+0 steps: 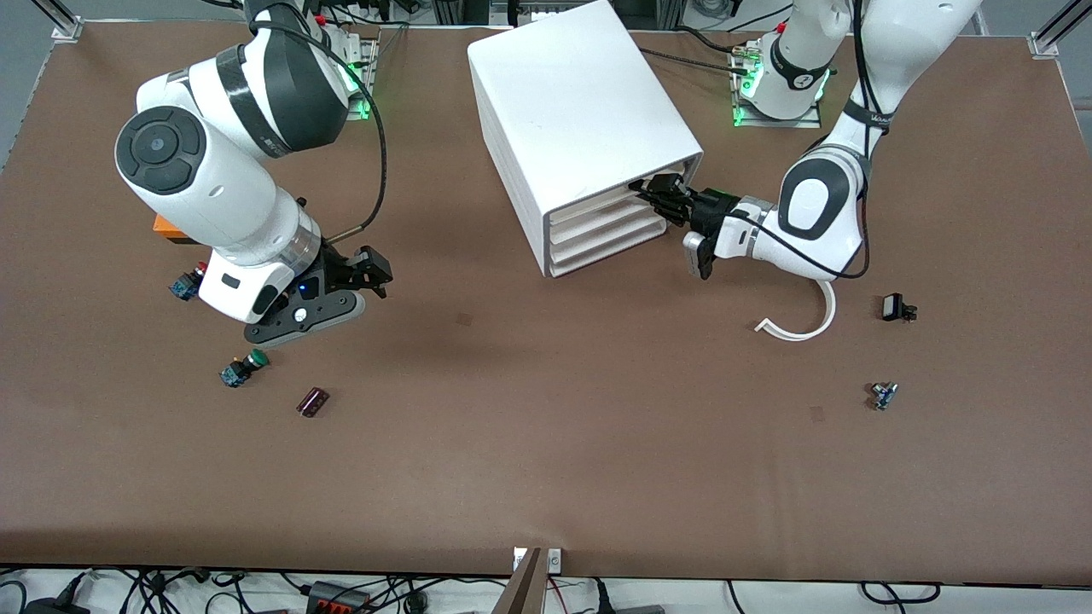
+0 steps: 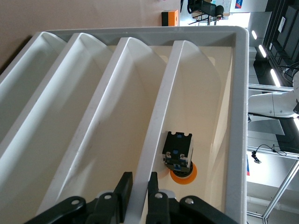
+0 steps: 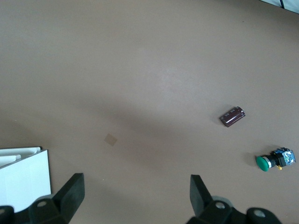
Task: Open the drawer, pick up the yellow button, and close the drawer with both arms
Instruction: 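Hook the left gripper on the bottom drawer handle of the cabinet, then pull the bottom drawer open with the left gripper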
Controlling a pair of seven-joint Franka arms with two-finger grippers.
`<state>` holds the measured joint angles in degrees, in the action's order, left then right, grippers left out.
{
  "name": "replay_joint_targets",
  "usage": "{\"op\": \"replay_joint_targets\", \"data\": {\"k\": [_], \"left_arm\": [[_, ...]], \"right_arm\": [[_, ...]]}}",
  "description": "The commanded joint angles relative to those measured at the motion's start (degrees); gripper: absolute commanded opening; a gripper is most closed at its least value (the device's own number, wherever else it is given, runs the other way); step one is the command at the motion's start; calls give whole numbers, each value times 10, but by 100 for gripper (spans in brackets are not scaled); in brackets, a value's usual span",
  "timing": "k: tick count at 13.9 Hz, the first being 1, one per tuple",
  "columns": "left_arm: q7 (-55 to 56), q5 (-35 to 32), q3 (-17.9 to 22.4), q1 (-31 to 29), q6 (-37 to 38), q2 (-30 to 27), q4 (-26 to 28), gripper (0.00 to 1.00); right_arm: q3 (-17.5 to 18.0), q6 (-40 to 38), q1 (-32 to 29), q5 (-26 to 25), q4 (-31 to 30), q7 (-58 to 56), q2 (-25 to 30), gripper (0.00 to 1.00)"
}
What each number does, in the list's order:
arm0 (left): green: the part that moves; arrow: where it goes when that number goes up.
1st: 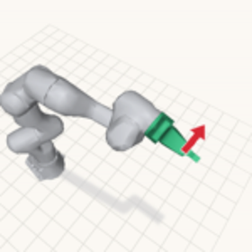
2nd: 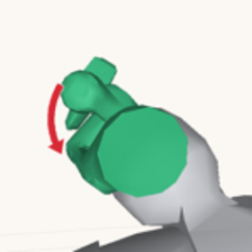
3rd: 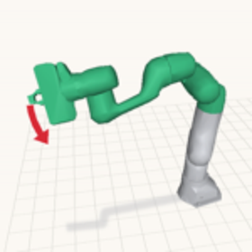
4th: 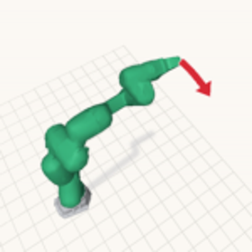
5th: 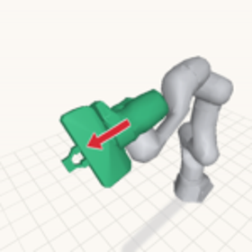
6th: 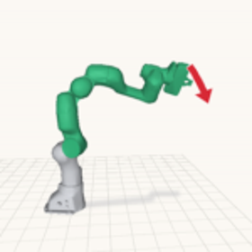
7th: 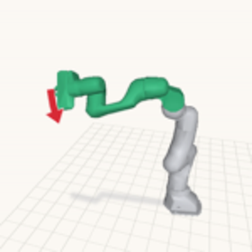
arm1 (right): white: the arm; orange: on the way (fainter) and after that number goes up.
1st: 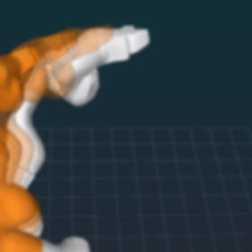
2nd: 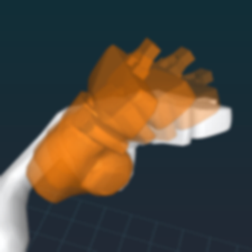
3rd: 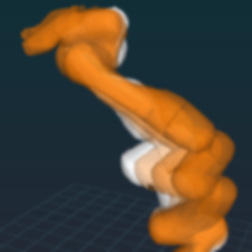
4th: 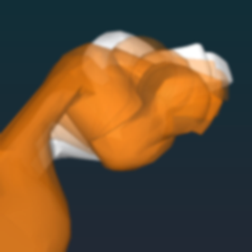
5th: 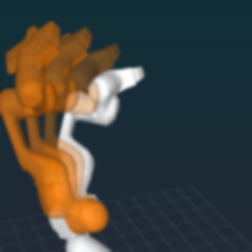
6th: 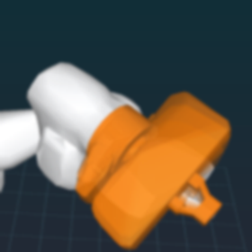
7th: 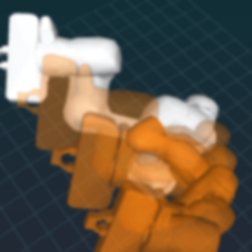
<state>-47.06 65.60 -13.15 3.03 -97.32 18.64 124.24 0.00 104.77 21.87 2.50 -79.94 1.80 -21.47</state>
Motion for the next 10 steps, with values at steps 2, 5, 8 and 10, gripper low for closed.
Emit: {"op": "replay_joint_targets", "data": {"k": [2,5,8,10], "left_arm": [[-7,5,3,-8,-9,15,-24,11],[-6,-23,3,-36,-9,46,-69,12],[-5,-65,3,-59,-9,88,-126,13],[-4,-90,3,-68,-9,117,-168,13]], "right_arm": [[4,2,3,8,14,15,-5,100],[5,4,4,9,15,15,-5,100],[4,18,1,92,15,41,-5,100],[4,32,2,103,15,48,-8,100]]}}
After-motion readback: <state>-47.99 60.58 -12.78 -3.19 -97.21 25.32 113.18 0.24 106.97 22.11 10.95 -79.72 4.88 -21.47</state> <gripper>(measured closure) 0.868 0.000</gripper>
